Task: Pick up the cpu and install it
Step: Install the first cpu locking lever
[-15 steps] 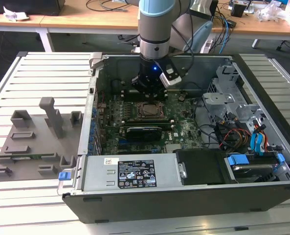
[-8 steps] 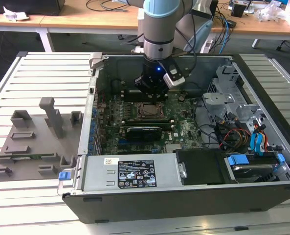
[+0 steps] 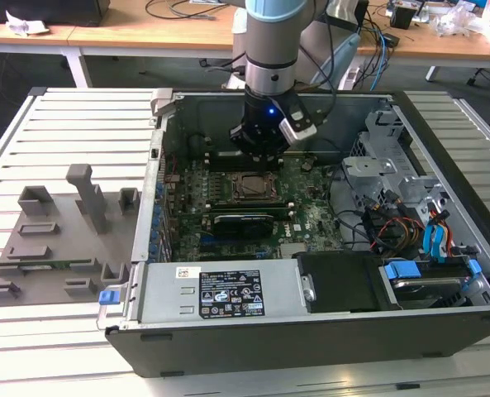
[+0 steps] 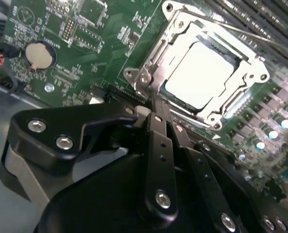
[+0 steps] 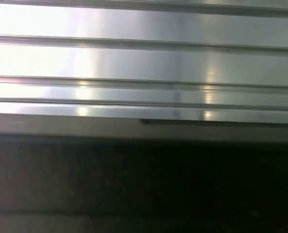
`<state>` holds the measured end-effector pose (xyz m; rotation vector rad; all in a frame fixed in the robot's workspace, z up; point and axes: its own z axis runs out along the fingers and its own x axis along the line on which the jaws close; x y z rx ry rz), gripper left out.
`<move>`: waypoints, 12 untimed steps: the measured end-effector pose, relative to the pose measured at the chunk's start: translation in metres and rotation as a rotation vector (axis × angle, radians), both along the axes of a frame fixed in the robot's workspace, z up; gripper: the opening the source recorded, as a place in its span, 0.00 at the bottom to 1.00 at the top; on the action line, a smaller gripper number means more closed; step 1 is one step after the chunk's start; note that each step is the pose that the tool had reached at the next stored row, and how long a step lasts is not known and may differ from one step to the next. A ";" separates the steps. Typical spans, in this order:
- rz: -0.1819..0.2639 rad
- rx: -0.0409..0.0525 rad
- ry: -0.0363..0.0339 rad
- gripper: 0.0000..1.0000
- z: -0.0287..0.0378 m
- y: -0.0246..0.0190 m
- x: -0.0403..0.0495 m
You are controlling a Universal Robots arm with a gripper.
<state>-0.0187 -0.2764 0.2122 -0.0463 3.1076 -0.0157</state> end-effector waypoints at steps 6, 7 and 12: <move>0.000 -0.0001 0.0000 0.11 0.0013 -0.0149 0.0000; 0.000 -0.0001 -0.0001 0.11 0.0015 -0.0192 0.0000; 0.000 -0.0020 0.0000 0.11 0.0092 -0.0282 0.0000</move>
